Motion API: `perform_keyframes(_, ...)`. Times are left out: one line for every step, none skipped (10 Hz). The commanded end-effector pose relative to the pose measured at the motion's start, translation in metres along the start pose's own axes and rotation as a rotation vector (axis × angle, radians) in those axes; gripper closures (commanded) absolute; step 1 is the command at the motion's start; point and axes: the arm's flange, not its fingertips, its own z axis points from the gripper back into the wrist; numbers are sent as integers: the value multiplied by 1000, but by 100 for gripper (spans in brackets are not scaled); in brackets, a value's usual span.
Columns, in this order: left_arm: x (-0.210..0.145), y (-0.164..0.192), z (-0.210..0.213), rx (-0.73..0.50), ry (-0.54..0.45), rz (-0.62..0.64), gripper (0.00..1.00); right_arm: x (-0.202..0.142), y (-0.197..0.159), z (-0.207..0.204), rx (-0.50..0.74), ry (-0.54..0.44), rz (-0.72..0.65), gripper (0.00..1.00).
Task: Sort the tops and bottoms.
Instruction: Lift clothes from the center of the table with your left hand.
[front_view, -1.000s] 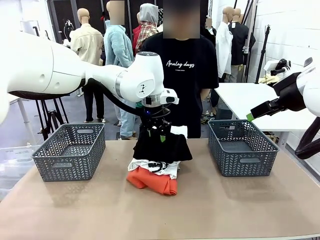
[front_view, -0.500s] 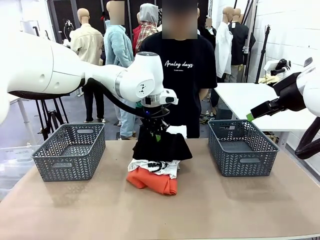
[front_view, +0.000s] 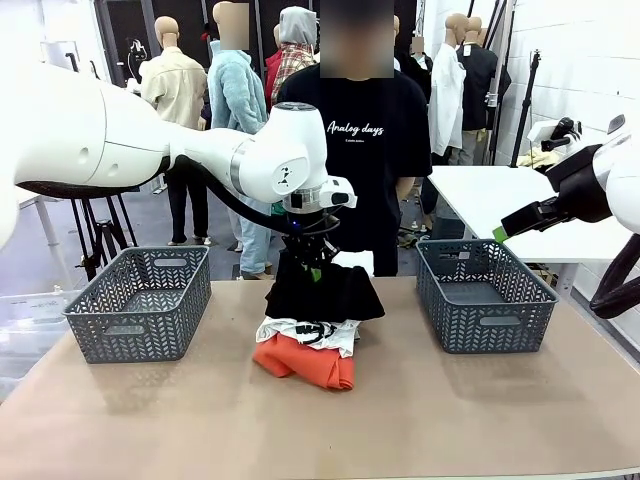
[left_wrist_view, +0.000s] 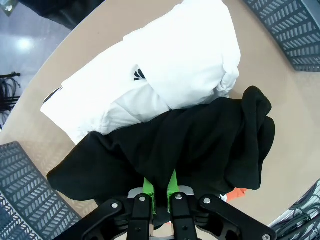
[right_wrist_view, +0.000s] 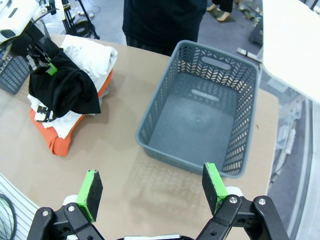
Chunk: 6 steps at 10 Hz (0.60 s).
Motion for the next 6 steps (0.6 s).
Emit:
perform_keyframes(0,1,-1,0,2,0,100,0,0,-2,10,-5,-15,0)
perform_keyframes(0,0,0,0,0,0,100,0,0,-2,10,-5,-15,0)
perform_keyframes(-4,-7,43,3,-25,5,100,0,0,-2,10,-5,-15,0)
perform_keyframes(-4,-11,86,38,-57,4,100,0,0,-2,10,-5,-15,0)
perform_keyframes(-3,-12,119,76,-95,4,100,0,0,-2,10,-5,-15,0)
perform_keyframes(-3,-15,147,85,-134,-7,100,0,0,-2,10,-5,-15,0)
